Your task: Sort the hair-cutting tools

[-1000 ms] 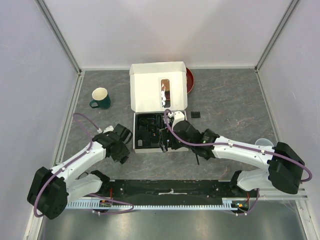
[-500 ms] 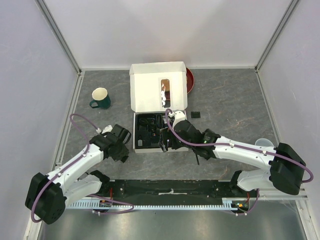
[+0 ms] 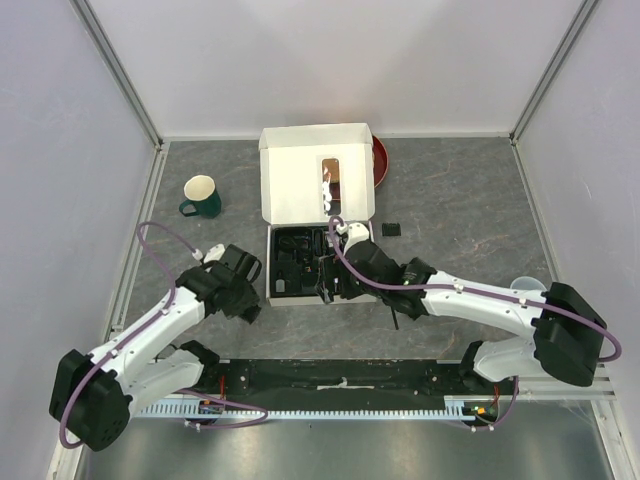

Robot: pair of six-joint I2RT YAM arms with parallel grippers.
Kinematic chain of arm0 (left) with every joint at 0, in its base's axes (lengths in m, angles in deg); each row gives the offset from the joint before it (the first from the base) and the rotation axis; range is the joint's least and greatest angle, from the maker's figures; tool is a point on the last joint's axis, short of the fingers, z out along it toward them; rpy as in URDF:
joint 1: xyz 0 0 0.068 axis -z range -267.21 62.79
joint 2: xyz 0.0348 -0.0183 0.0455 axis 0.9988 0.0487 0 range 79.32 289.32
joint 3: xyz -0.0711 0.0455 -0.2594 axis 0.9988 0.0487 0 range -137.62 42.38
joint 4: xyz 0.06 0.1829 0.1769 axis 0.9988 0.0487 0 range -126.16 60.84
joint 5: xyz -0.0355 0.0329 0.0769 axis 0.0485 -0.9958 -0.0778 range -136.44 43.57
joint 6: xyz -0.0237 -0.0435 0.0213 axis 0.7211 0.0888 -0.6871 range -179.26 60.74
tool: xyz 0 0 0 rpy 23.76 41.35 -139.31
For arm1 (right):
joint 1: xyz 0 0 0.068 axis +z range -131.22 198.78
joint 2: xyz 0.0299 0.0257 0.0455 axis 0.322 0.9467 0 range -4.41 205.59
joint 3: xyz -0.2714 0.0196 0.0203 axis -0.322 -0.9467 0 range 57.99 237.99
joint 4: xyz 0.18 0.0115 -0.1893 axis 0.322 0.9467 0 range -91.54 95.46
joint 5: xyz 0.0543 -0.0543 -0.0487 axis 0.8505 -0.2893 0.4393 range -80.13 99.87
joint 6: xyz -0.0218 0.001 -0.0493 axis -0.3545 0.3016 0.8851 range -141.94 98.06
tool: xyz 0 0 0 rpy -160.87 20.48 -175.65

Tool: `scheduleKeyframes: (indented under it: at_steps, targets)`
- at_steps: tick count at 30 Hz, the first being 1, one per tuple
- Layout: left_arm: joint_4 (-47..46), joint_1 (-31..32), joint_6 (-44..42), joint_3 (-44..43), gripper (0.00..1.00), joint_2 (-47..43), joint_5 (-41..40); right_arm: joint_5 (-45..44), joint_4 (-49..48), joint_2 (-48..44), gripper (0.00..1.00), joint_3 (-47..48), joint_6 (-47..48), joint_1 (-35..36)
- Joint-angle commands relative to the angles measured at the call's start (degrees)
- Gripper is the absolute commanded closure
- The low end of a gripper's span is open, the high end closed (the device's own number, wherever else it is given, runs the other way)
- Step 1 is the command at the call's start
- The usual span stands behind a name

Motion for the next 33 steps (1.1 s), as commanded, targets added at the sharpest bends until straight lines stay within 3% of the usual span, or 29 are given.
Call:
scheduleKeyframes:
  at_steps: [1,2,3,7,11,14,19,25,26,30,33]
  targets:
    - [-0.5,-0.2,-4.0,-4.7,0.48,0.9,-2.9,-0.3,-0.3,2.3,0.09,3.4,-6.2,1.7]
    - [-0.2,-0.4,-4.8,-5.3,0.37,1.9,-2.9,-1.3,-0.3,2.5,0.09,3.6,-7.3,2.4]
    - [0.3,-0.5,-5.4,-6.5,0.32,2.2,-2.6,-3.0,-0.5,2.8,0.09,3.8,-8.2,3.9]
    - [4.6,-1.8,-6.9,-9.8,0.26,4.2,-5.1,-7.2,-1.4,3.9,0.1,5.1,-12.3,7.5]
    - [5.1,-5.2,-8.0,-10.9,0.25,4.7,-7.0,-10.2,-1.3,6.7,0.11,8.6,-15.4,13.2]
    - [1.9,-13.0,-9.5,-10.1,0.29,5.3,0.8,-11.1,-1.4,10.2,0.11,11.4,-20.3,16.5]
    - [1.9,-18.5,-10.9,-13.0,0.33,4.6,1.8,-14.8,1.1,18.6,0.09,17.3,-30.6,19.2]
    - [5.7,-19.5,-12.6,-20.2,0.26,-0.4,-9.5,-16.8,8.3,29.5,0.07,28.2,-43.3,19.8]
    - [7.1,-19.6,-12.8,-22.1,0.25,-0.9,-14.3,-17.3,10.1,31.2,0.07,30.3,-44.6,19.8]
    - [9.9,-20.3,-16.3,-25.5,0.17,-1.6,-20.4,-20.4,19.5,41.2,0.07,45.3,-50.3,19.8]
    - [11.0,-20.5,-18.5,-26.8,0.16,-2.6,-22.5,-20.4,27.5,47.6,0.08,55.0,-54.7,19.7]
